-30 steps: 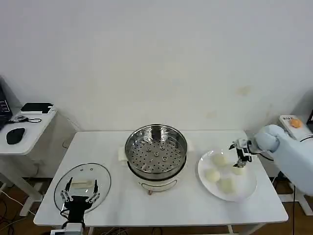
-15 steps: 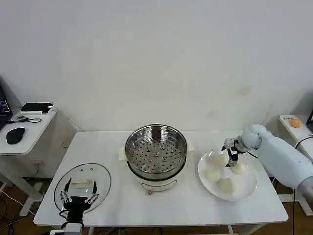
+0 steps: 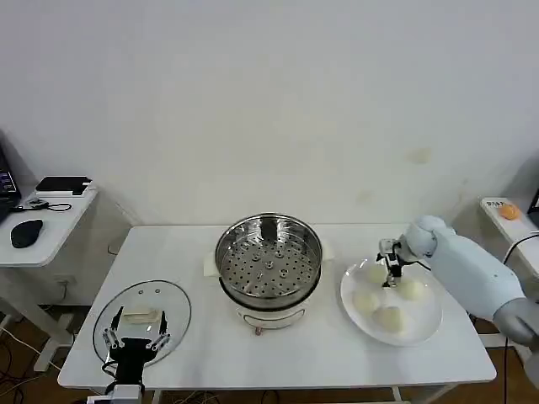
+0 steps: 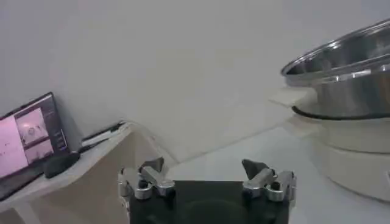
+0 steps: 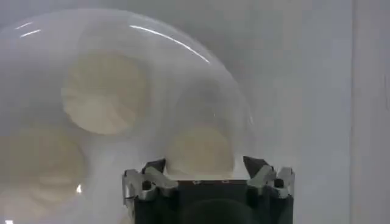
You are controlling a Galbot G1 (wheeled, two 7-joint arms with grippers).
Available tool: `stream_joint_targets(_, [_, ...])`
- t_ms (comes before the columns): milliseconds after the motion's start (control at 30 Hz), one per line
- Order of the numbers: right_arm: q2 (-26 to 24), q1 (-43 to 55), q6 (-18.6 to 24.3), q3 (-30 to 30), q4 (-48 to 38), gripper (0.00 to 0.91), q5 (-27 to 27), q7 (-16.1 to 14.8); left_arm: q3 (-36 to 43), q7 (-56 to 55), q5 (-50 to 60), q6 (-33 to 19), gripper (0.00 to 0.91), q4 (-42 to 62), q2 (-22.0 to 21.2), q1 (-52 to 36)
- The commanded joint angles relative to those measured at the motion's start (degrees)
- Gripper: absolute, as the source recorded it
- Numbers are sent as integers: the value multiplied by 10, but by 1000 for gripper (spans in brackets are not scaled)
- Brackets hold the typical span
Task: Take steamed baozi put them in steamer then cover it.
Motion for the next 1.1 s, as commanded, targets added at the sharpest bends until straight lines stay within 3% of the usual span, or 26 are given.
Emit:
stream_joint_targets(33, [6, 2, -2, 2, -6, 897, 2, 6, 0, 0, 0, 0, 907, -1, 0, 0])
stream_joint_targets(100, [6, 3, 1, 2, -8, 816, -1, 4, 0, 0, 1, 0, 907, -1, -1, 0])
stream_joint_targets(400, [9, -3, -3, -1, -13, 635, -7, -2, 1, 1, 1, 2, 907, -6, -1, 1])
stream_joint_targets(667, [-1, -1, -8, -5, -1, 645, -1, -6, 1, 2, 1, 3, 907, -8, 0, 3])
stream_joint_targets(800, [-25, 14, -12, -28, 45, 645, 21, -11, 0, 3, 0, 4, 907, -9, 2, 5])
stream_joint_targets(1100, [-103, 162, -21, -133, 184, 655, 131, -21, -4, 7, -6, 4, 907, -8, 11, 8])
